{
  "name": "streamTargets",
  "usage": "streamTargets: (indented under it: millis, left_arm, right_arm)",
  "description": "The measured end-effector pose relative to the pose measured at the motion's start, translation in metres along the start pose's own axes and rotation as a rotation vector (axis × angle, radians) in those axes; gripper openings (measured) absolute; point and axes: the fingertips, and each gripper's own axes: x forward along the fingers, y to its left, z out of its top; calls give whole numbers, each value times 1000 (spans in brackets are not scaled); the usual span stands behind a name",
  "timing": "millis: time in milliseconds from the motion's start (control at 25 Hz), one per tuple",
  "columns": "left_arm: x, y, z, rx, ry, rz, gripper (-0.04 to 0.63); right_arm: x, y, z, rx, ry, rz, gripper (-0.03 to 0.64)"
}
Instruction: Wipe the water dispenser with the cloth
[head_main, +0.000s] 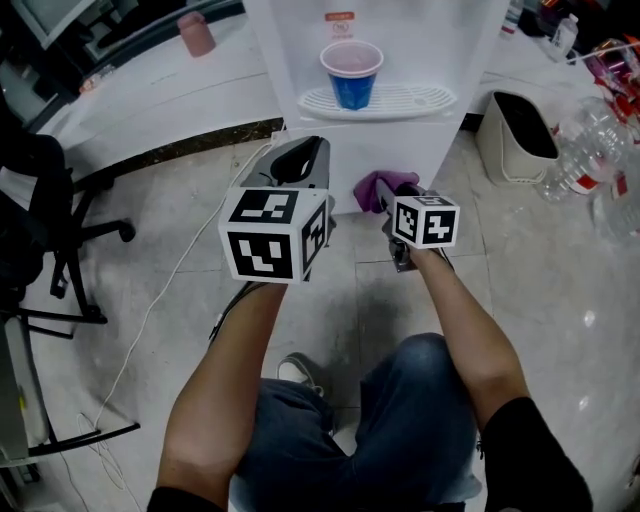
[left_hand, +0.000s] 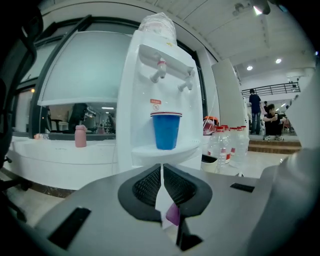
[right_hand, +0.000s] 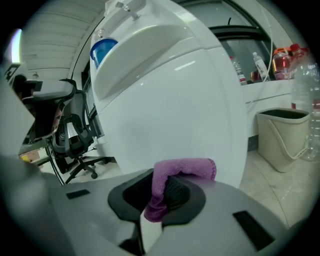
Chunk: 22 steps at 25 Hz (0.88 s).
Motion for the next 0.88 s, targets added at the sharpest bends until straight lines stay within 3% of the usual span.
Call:
streamTargets:
  millis: [480,640,760,880]
  left_arm:
    - [25,-47,5,43,5,-74,37]
    - [23,-57,7,68,6,-103,37]
    - [17,-63,5,129,13,-115,37]
    - [9,-60,14,110,8,-103,35]
  right_arm:
    - [-57,-86,23,13,-63,-163,46]
    - [-73,-82,38,-9,-80,-162,46]
    - [-86,-62,51,-37,-88,-144,46]
    - [-96,-37,70,-90,-74,-131,46]
